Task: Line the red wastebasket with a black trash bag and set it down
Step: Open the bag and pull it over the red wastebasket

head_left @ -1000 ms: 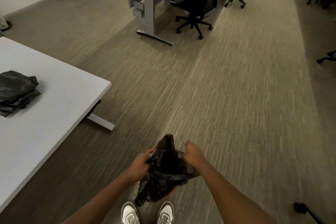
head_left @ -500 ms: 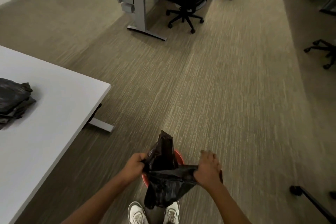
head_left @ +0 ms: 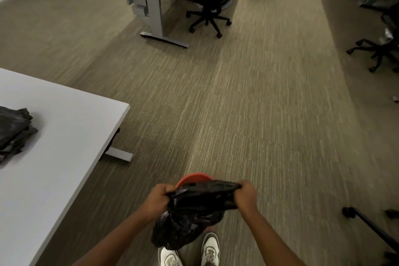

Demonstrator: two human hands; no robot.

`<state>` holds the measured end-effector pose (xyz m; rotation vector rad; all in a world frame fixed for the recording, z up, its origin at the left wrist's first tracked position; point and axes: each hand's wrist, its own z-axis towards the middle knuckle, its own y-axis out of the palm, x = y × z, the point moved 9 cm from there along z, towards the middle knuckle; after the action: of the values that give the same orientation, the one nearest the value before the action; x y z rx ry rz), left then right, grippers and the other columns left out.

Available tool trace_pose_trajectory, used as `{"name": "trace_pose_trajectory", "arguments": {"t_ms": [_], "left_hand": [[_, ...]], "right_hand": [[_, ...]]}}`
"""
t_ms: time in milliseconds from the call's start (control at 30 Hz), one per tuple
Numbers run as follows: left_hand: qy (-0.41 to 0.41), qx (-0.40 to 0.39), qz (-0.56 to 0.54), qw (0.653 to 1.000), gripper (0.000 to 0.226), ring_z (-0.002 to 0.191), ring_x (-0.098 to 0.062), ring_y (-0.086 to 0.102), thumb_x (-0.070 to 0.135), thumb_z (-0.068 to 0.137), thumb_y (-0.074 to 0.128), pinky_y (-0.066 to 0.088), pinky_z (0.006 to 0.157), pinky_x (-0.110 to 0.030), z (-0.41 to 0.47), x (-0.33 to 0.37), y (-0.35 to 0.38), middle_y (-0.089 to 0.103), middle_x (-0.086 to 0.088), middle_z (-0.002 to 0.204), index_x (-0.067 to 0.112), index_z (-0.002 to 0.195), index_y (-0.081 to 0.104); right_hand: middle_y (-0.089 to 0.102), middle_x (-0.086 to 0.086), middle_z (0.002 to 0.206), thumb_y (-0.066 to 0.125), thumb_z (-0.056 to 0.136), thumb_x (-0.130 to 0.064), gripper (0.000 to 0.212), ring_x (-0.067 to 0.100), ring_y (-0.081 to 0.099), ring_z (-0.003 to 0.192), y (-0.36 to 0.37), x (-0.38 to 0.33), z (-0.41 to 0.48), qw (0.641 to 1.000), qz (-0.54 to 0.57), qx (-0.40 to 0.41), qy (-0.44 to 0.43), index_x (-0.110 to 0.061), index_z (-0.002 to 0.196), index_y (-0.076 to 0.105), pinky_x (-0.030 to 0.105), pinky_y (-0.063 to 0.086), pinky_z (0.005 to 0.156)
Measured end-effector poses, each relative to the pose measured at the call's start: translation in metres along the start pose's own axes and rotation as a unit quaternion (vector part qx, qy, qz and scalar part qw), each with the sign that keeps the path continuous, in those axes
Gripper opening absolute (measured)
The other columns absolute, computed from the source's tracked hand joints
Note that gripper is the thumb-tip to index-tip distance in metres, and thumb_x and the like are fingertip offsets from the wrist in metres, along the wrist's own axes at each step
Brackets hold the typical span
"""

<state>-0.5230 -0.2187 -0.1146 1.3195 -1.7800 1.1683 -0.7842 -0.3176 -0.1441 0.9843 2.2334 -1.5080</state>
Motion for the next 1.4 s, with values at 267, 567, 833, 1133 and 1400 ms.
{"name": "trace_pose_trajectory", "arguments": {"t_ms": [267, 567, 833, 1133, 1400], "left_hand": [[-0.072, 0.025, 0.181, 0.981, 0.034, 0.071, -0.006, 0.06, -0.007, 0.069, 0.055, 0.04, 0.062, -0.017, 0.025, -0.063, -0.014, 0.066, 0.005, 0.072, 0.024, 0.07, 0.07], [-0.218, 0.151, -0.022, 0.964, 0.048, 0.056, -0.014, 0.053, -0.024, 0.071, 0.042, 0.039, 0.042, -0.01, 0.057, -0.138, -0.002, 0.061, 0.0, 0.058, 0.018, 0.059, 0.063], [-0.331, 0.268, -0.214, 0.879, 0.04, 0.055, -0.022, 0.048, -0.022, 0.074, 0.034, 0.035, 0.043, -0.02, 0.074, -0.227, 0.045, 0.062, -0.015, 0.071, 0.003, 0.081, 0.065], [-0.35, 0.282, -0.183, 0.874, 0.032, 0.043, -0.013, 0.044, -0.018, 0.078, 0.045, 0.034, 0.03, -0.012, 0.132, -0.28, 0.052, 0.057, -0.009, 0.059, 0.007, 0.077, 0.065], [-0.341, 0.141, -0.073, 0.927, 0.023, 0.036, -0.008, 0.052, -0.018, 0.078, 0.054, 0.036, 0.031, -0.012, 0.226, -0.331, 0.053, 0.058, -0.01, 0.061, 0.002, 0.076, 0.065]], "right_hand": [[0.066, 0.004, 0.072, 0.057, 0.081, -0.003, 0.013, 0.019, 0.062, 0.069, -0.012, 0.028, -0.028, 0.993, 0.112, 0.024, 0.011, -0.012, 0.075, 0.063, 0.026, 0.043, 0.056], [0.066, -0.001, 0.065, 0.058, 0.075, 0.004, 0.022, 0.009, 0.058, 0.062, 0.046, 0.073, 0.022, 0.991, 0.107, -0.053, 0.057, -0.014, 0.068, 0.066, 0.011, 0.043, 0.052], [0.069, 0.008, 0.073, 0.055, 0.069, 0.013, 0.03, 0.024, 0.064, 0.076, 0.132, 0.158, 0.059, 0.98, 0.08, -0.109, 0.144, -0.011, 0.076, 0.07, 0.03, 0.05, 0.072], [0.069, 0.004, 0.08, 0.049, 0.077, 0.004, 0.029, 0.022, 0.062, 0.077, 0.199, 0.177, 0.135, 0.986, -0.01, -0.142, 0.089, -0.016, 0.083, 0.069, 0.03, 0.044, 0.066], [0.068, 0.006, 0.075, 0.054, 0.08, -0.002, 0.017, 0.022, 0.061, 0.072, 0.249, 0.185, 0.248, 0.987, -0.033, -0.155, 0.012, -0.011, 0.08, 0.068, 0.021, 0.038, 0.055]]}}
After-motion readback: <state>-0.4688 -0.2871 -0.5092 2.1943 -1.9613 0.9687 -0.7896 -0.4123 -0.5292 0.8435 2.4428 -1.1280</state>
